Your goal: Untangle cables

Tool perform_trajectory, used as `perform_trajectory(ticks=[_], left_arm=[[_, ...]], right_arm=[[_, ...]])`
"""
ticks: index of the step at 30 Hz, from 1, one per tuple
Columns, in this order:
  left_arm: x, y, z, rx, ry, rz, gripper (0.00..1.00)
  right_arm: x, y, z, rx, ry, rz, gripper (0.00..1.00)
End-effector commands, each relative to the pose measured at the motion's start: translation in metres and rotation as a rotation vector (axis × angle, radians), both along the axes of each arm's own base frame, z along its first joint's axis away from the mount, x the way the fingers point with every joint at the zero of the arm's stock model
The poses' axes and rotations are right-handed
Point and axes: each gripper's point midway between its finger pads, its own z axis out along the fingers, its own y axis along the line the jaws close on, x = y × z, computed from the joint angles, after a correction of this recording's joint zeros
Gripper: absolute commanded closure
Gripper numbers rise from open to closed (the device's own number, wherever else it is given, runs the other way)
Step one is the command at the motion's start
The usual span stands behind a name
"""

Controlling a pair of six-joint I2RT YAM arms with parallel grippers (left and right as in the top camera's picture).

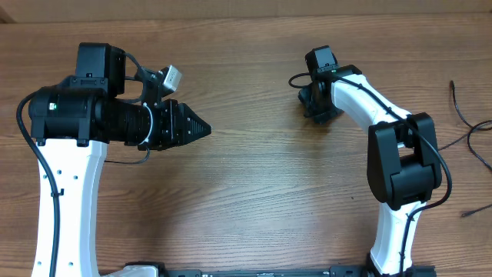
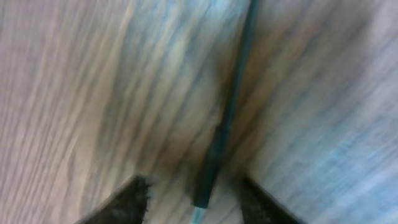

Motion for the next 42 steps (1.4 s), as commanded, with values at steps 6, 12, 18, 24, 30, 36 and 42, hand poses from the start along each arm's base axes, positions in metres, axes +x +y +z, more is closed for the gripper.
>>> perform_trajectory(ticks=[6,12,18,24,30,36,42], left_arm=[[0.000,-0.001,0.003,0.013,-0.028,-0.023,0.64],[-0.001,-0.001,0.002,0.014,-0.026,-0.023,0.64],[-0.001,0.002,0.000,0.033,-0.020,-0.017,0.64],[0.000,0.004,-0.002,0.053,-0.021,-0.010,0.64],[0.000,0.004,-0.002,0.050,-0.010,0.002,0.64],[0.000,0.004,-0.002,0.048,-0.006,0.006,0.64],[0.001,0.004,-0.002,0.048,-0.009,0.006,0.64]], right_arm=[[0.005,-0.005,-0.007,-0.029,-0.011,-0.015,0.96],[0.011,-0.021,-0.004,-0.088,-0.037,-0.043,0.96],[0.033,-0.069,0.013,-0.096,-0.086,-0.120,0.96],[0.050,-0.172,0.058,-0.153,-0.156,-0.193,0.96],[0.012,-0.313,0.098,-0.262,-0.141,-0.397,0.96],[-0.087,-0.444,0.121,-0.348,-0.054,-0.696,0.96],[-0.166,-0.510,0.120,-0.297,-0.031,-0.842,0.69]])
